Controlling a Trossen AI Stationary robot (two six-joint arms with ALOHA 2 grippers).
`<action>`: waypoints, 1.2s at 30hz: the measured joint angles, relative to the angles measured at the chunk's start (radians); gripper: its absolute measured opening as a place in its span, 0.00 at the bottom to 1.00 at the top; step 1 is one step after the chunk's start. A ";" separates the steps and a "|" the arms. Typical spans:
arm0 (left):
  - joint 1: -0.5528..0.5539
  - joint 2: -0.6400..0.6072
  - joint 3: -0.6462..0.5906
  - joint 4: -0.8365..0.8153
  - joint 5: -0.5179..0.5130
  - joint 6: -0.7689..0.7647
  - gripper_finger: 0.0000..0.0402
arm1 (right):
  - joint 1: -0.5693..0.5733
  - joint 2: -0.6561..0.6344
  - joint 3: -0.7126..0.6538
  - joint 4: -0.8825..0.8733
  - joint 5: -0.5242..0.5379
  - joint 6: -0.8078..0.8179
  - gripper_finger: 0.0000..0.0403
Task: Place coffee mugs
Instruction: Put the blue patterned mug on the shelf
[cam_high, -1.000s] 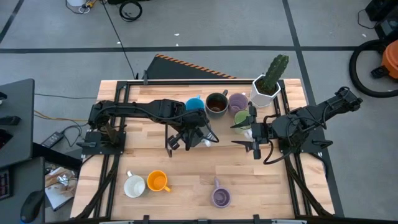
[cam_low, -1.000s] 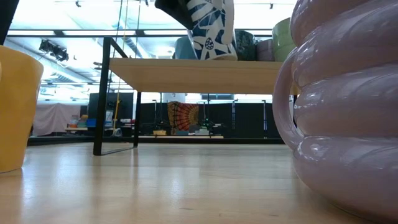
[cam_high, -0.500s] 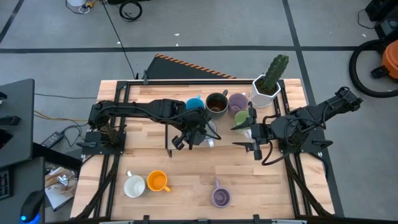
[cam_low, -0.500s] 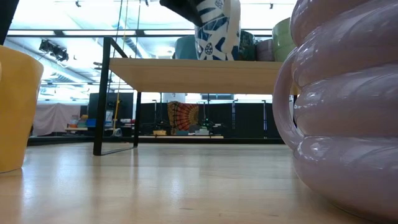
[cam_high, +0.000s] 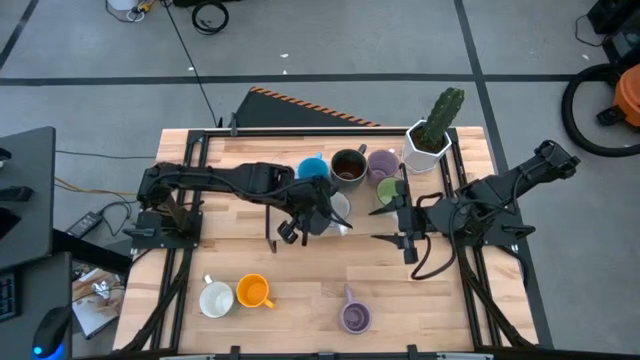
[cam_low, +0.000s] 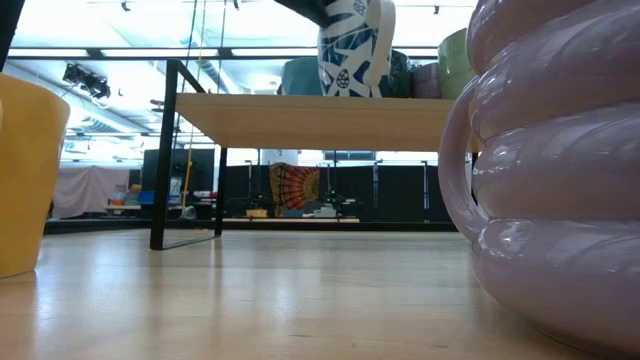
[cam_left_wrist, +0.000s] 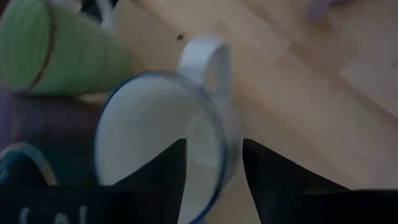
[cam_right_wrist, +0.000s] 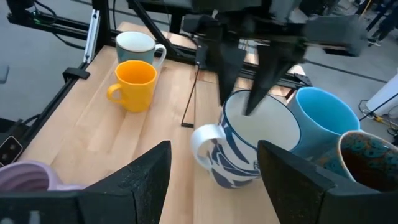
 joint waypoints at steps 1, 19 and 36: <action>-0.002 0.000 0.000 -0.002 -0.008 -0.005 0.42 | 0.000 0.000 0.000 0.000 0.001 0.000 0.61; -0.069 -0.141 -0.004 -0.055 -0.167 -0.232 0.42 | 0.001 0.011 0.000 0.020 0.007 0.003 0.61; -0.079 -0.740 -0.758 0.480 -0.129 -0.443 0.28 | -0.002 0.116 0.114 0.004 0.060 -0.077 0.55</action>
